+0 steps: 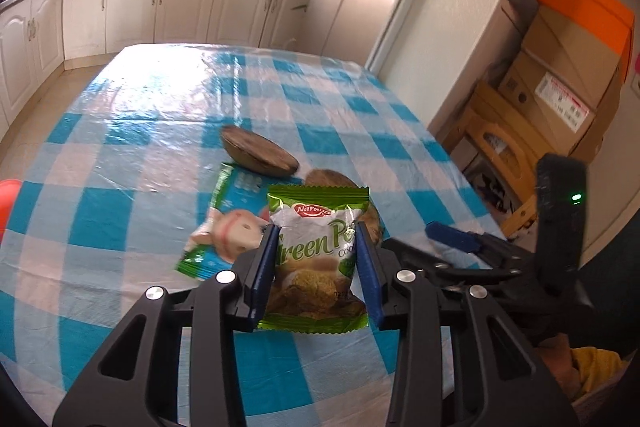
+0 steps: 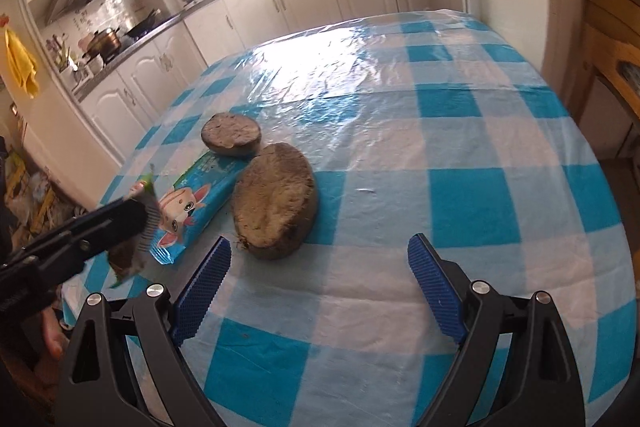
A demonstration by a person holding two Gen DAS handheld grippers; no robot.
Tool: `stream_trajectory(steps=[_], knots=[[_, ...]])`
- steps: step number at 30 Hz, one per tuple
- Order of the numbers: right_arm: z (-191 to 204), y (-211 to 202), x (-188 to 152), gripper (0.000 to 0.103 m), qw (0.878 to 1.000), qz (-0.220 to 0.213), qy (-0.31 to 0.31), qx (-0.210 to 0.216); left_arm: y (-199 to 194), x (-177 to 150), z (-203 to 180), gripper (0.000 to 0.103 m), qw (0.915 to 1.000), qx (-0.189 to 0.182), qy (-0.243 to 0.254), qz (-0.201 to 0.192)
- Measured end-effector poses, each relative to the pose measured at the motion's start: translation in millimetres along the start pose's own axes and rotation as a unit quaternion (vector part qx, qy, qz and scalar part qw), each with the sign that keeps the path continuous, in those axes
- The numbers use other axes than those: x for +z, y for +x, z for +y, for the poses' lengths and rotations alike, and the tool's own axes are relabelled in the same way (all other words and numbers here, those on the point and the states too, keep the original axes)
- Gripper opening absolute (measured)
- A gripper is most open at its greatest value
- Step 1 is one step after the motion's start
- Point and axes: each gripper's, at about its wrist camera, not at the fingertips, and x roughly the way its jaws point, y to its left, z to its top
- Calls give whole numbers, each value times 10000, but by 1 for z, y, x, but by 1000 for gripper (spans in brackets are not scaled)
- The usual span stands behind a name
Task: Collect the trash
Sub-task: 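Grasp the second green chip bag with the left tool while the right tool nears the loaf, then carry the chip bag toward the bucket with the left tool while the right tool grasps the loaf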
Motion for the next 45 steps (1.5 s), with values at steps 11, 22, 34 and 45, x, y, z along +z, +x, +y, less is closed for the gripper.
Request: stream_trajectory(steps=[11,22,34,45], knots=[[26,29,21,89,9976,428,-500,-204,-25,4,37,40,9987,202,-337,-325],[43,42,24,71,9927,434,-1031,-449,-32,-3,70,40,9965,437,-609,-377],[49,42,23,61,9913,423,-1159,-449,-38,-8,90,40,9945,535,-796,-428],[38,32,29,60,9958,302,-768,-407,-47,-13,107,40,9918,637,-962,-556]])
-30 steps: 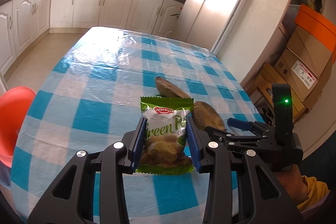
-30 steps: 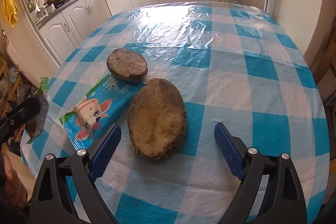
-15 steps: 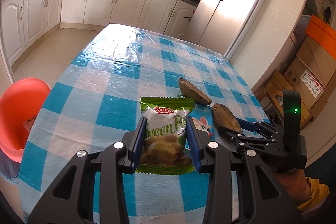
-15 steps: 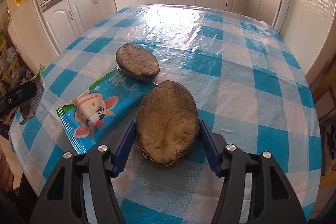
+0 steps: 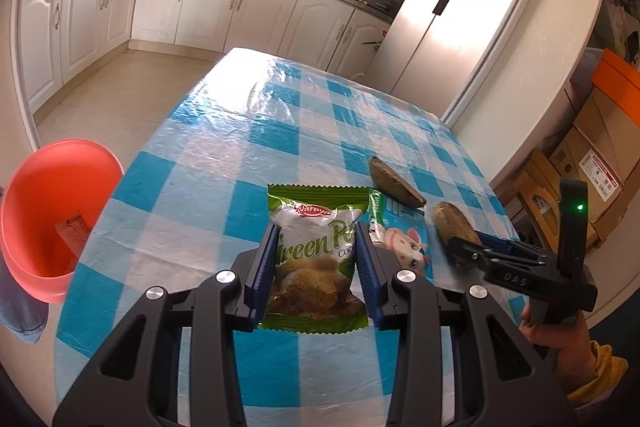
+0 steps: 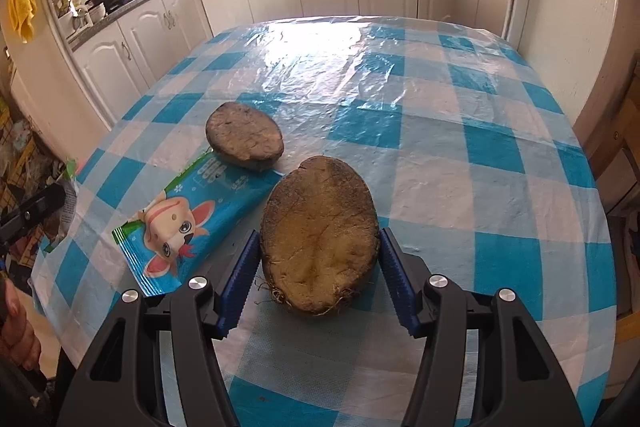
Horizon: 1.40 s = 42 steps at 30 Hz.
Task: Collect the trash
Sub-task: 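Carry the chip bag toward the bucket with the left tool while the right tool grasps the loaf, then open the left tool over the bucket while the right tool drops the loaf in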
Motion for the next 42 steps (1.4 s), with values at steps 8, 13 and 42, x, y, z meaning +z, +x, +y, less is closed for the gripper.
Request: stream_trajectory(steps=[8,13,42], knots=[[8,-13,14,60,9998,-151,-7,101,-7,1,21,40,9997,173,-121,-104],[24,-20,28,60,9992,-248,-85,291,-15,4,37,40,9989,322,-233,-230],[245,25,100,60,9613,133,-1433,2350,-68,25,194,40,9712,1865,-1219,-843]])
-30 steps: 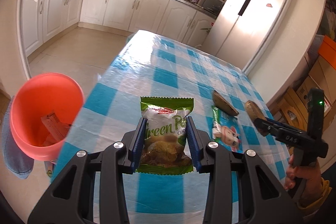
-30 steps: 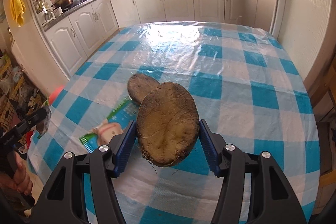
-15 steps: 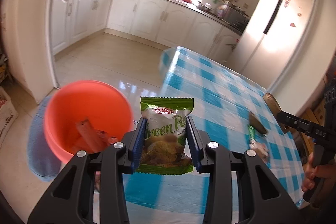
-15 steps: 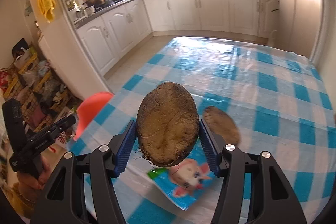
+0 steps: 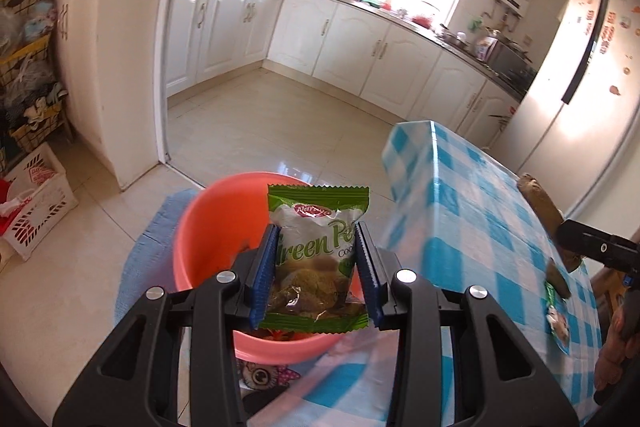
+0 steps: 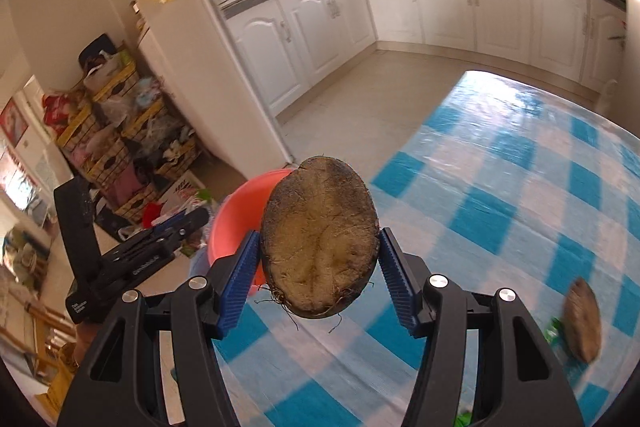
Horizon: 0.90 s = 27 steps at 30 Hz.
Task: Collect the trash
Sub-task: 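Open the left tool over the bucket while the right tool drops the loaf in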
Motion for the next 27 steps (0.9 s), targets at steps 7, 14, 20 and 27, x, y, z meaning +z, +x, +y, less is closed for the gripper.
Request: stream_trajectory(steps=[7,14,20,27], knots=[[32,55,12,61,9983,442,-277,262,18,4,18,40,9997,166,-125,138],[55,100,15,61,9950,805,-526,265,35,2,32,40,9990,222,-190,338],[57,122,13,61,9930,1018,-554,245,52,2,35,40,9984,247,-210,456],[55,138,15,62,9932,1064,-387,270,77,2,37,68,9964,500,-230,652]])
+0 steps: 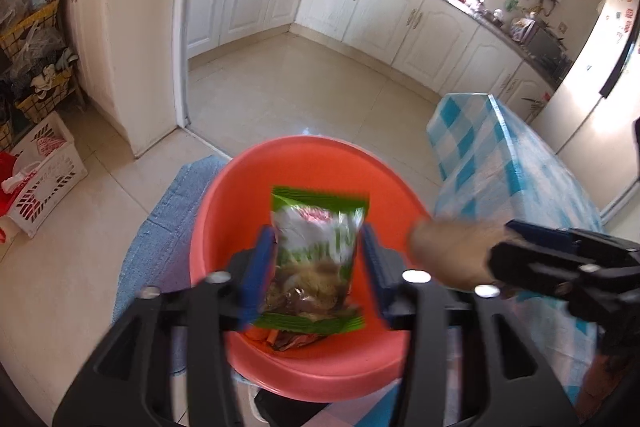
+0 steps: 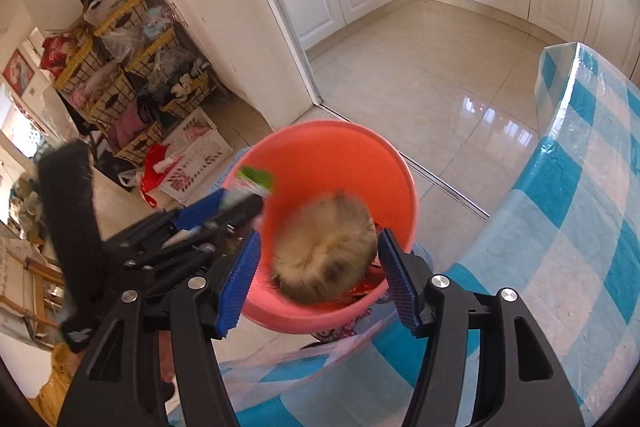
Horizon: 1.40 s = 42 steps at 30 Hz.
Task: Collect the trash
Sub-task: 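Open the left tool over the bucket while the right tool drops the loaf in, then move both open tools back over the wipes packet and small loaf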
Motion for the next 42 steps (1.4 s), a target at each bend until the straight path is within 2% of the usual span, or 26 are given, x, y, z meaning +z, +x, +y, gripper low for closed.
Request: stream_trajectory(steps=[1,7,10,20,33,42], knots=[[-1,-3,1,66,10000,-68,53,5,1,-1,1,78,10000,73,-7,-1],[-13,-22,0,82,9988,-339,342,-35,2,-3,8,86,9993,335,-149,53],[-26,-38,-6,84,9973,-441,581,2,-4,-4,8,91,9989,442,-158,21],[-47,-82,-32,88,9938,-700,853,-134,-34,-7,-10,91,9990,440,51,-97],[-64,-129,-75,88,9872,-1113,967,-615,-70,-18,-64,91,9979,-14,583,-277],[-84,-153,-98,90,9816,-1264,1251,-702,-82,-34,-101,91,9952,-272,910,-229]])
